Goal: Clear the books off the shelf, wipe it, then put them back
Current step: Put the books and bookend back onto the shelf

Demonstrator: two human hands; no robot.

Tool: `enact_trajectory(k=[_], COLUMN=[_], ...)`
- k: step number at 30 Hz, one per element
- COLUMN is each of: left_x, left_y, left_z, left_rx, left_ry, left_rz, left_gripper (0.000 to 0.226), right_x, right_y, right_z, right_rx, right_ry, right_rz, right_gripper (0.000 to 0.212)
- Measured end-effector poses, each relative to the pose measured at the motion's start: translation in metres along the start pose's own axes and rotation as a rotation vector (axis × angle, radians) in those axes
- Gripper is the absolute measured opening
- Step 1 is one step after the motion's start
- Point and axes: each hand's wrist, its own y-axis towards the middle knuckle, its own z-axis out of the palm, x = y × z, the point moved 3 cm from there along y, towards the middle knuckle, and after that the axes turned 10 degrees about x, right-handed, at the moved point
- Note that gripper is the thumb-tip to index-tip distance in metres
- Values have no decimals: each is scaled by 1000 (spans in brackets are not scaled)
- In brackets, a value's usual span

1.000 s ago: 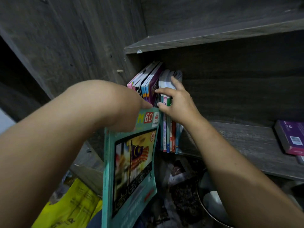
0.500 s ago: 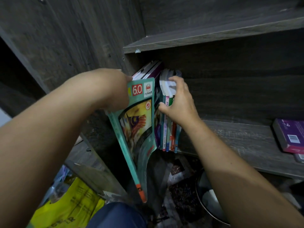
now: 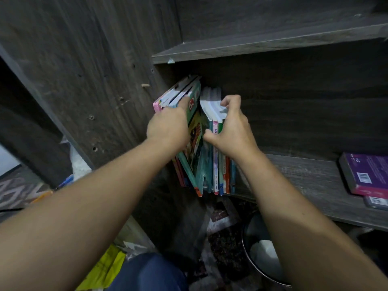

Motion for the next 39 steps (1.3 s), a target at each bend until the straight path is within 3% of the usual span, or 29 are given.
enact_trajectory(k=[1,3,5,6,9,12,19,25,28,32,36,39], left_x=[3,14,28,33,41,42,30,27,28,32,30,29], left_y=[0,-3,-9,-12,-18,-17,1,7,1,-14,-23,-18], left_z=[11,28,33,33,26,14,8,25,32,46,55,48], left_rx=[-23,-220,-445,-469,-287,-181,-211,-272,-326,-374,-375,-308], left_ry=[9,84,163,180,335,487,497,430,296,454,450,420], left_rz=[21,131,241,290,325,290,233,203,107,-50,-46,-51], left_gripper=[67,54,53,57,98,120,99,108,120,108,92,95], right_x=[0,-6,-19,-27,-40,-39,-29,-31,-34,-39,-27,-17], right_y=[-1,-2,-5,-7,-14,-15,-14,-14,-12,-12,-9,-3], right_z=[1,7,17,22,29,30,48,64,60,41,22,13], right_rx=[11,88,253,341,557,567,455,301,392,611,590,520], right_ry=[12,124,290,310,72,-96,-208,-271,-330,-369,-332,-296], right_rz=[-18,-32,19,73,197,207,135,79,155,312,299,220], right_gripper=[72,102,129,134,129,126,146,142,147,141,125,118])
